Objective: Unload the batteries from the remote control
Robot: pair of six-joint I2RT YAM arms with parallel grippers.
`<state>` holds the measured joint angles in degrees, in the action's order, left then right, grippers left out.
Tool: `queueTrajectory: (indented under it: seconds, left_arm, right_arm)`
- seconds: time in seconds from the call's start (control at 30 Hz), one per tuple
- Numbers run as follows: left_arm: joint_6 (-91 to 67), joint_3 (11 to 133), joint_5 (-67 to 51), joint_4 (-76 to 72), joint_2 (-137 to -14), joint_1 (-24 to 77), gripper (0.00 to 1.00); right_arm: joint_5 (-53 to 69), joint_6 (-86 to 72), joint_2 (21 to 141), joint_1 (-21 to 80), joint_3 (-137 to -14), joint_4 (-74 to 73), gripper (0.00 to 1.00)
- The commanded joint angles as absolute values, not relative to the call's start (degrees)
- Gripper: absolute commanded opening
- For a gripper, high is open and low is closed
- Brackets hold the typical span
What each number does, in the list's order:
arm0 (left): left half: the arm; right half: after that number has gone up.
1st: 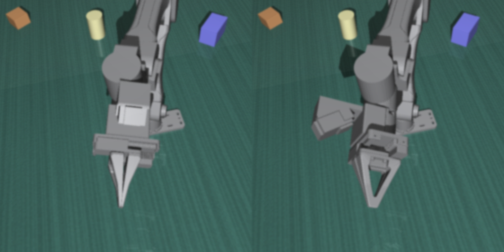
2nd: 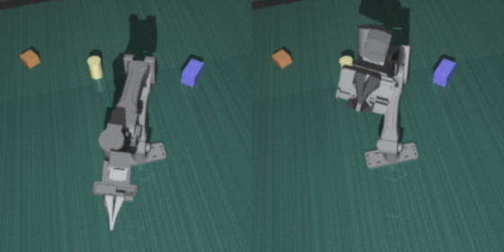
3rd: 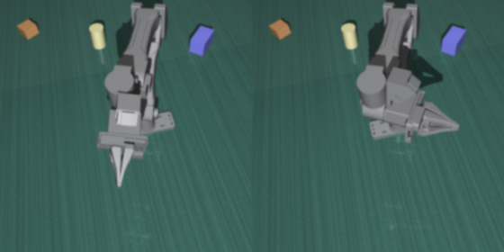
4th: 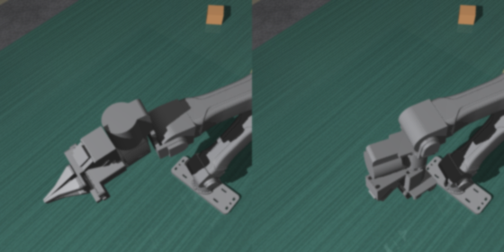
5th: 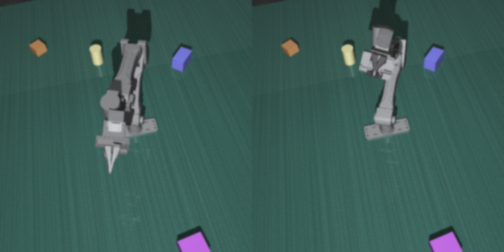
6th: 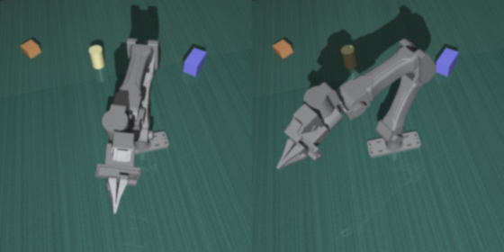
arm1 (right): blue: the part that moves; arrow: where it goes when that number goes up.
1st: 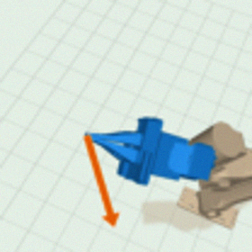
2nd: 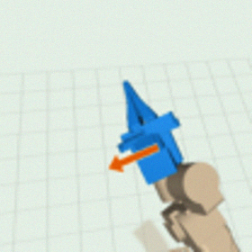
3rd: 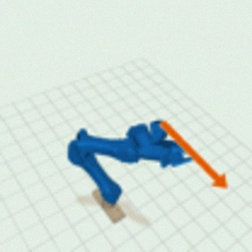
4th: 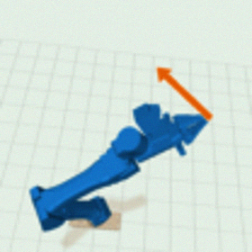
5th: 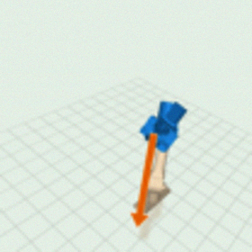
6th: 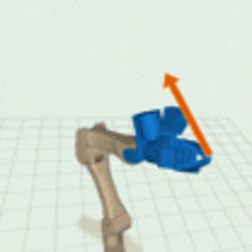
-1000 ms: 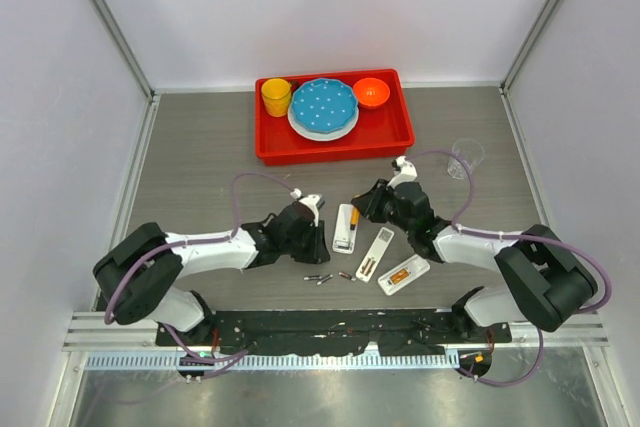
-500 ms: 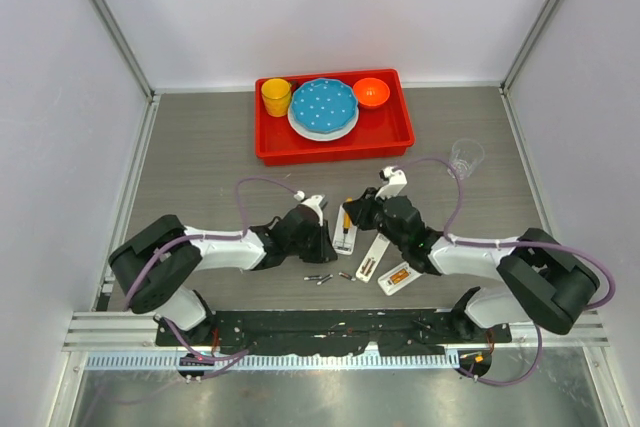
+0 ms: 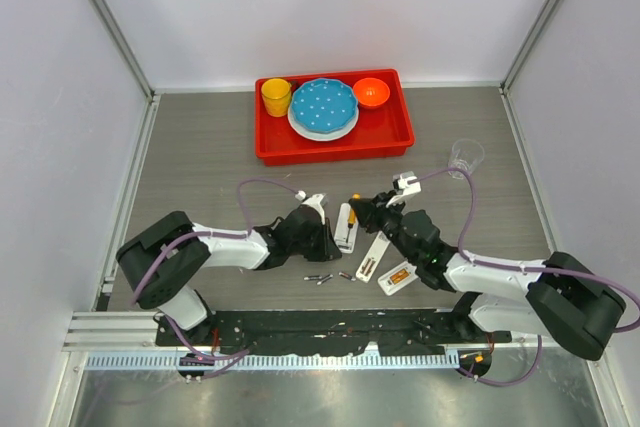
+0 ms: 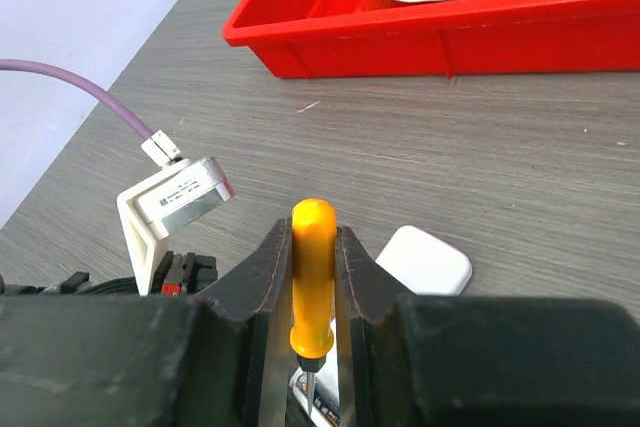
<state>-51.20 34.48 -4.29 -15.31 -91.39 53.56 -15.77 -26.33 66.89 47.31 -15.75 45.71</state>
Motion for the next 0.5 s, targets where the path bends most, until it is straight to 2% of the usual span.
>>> queueTrajectory:
  seconds: [0.0, 0.47]
  left_arm:
    - [-50.9, 33.8, 1.9, -9.2, -92.7, 53.7, 0.0]
    - [-51.1, 33.1, 5.3, -4.7, -89.6, 53.6, 0.0]
  right_arm:
    - [-16.7, -23.1, 66.4, 47.6, -16.4, 49.7, 0.01]
    - [-21.4, -22.9, 76.4, 49.2, -19.9, 55.2, 0.01]
